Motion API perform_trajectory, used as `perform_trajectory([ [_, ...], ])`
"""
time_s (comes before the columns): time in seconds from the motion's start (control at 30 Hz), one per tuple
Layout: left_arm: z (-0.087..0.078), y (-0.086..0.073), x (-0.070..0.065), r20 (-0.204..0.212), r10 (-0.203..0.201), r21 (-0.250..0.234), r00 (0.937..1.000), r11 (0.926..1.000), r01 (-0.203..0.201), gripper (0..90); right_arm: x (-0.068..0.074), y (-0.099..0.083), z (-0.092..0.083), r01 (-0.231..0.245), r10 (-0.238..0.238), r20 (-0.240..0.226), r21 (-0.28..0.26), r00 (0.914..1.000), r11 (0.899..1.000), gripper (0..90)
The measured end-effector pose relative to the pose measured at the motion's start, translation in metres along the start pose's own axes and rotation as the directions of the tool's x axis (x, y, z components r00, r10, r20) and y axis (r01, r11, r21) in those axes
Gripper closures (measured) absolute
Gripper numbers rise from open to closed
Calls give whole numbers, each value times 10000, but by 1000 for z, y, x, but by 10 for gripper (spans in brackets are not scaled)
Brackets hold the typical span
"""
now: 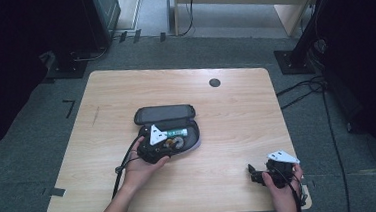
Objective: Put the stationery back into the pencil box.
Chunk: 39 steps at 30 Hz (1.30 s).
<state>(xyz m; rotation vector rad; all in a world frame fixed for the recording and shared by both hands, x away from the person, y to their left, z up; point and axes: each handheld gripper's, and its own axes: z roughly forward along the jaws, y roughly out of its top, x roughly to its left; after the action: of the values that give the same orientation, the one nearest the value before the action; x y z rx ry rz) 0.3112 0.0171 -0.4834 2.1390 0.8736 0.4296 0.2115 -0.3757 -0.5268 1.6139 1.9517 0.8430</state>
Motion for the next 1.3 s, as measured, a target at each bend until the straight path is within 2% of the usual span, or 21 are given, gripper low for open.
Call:
perform_trajectory([
  [0.2, -9, -2, 5, 251, -414, -224, 9988, 9989, 420, 429, 0, 0, 0, -8, 8, 0, -6, 10000, 10000, 1],
  [0.27, -13, -3, 7, 375, -705, -239, 9968, 9972, 715, 337, 0, 0, 0, -6, 6, 2, -3, 10000, 10000, 1],
  [0.3, -15, -4, 8, 334, -793, -275, 9963, 9964, 802, 283, 0, 0, 0, -7, 7, 2, -4, 10000, 10000, 1],
  [0.43, -23, -7, 13, 314, -1168, -501, 9927, 9917, 1183, 177, 0, 0, 0, -19, 19, 1, 1, 10000, 10000, 1],
  [0.57, -36, -11, 19, 278, -1315, -675, 9909, 9888, 1331, 105, 0, 0, 0, -17, 17, 0, -3, 10000, 10000, 1],
  [0.7, -48, -18, 25, 216, -1621, -891, 9865, 9825, 1634, 36, 0, 0, 0, -20, 20, 1, -1, 10000, 10000, 1],
  [0.83, -57, -28, 31, 451, -1645, -1050, 9853, 9801, 1685, 0, 0, 0, 0, -18, 18, 1, -3, 10000, 10000, 1],
  [0.93, -61, -34, 34, 466, -1946, -1027, 9798, 9747, 1985, 0, 0, 0, 0, 13, -13, 13, 0, 10000, 10000, 3],
  [1.0, -66, -38, 36, 391, -1949, -1052, 9800, 9745, 1981, 0, 0, 0, 0, 39, -39, -3, -7, 10000, 10000, 3],
  [1.3, -79, -61, 47, -30, -2283, -1088, 9736, 9679, 2266, 0, 0, 0, 0, 30, -30, -11, -3, 10000, 10000, 3],
])
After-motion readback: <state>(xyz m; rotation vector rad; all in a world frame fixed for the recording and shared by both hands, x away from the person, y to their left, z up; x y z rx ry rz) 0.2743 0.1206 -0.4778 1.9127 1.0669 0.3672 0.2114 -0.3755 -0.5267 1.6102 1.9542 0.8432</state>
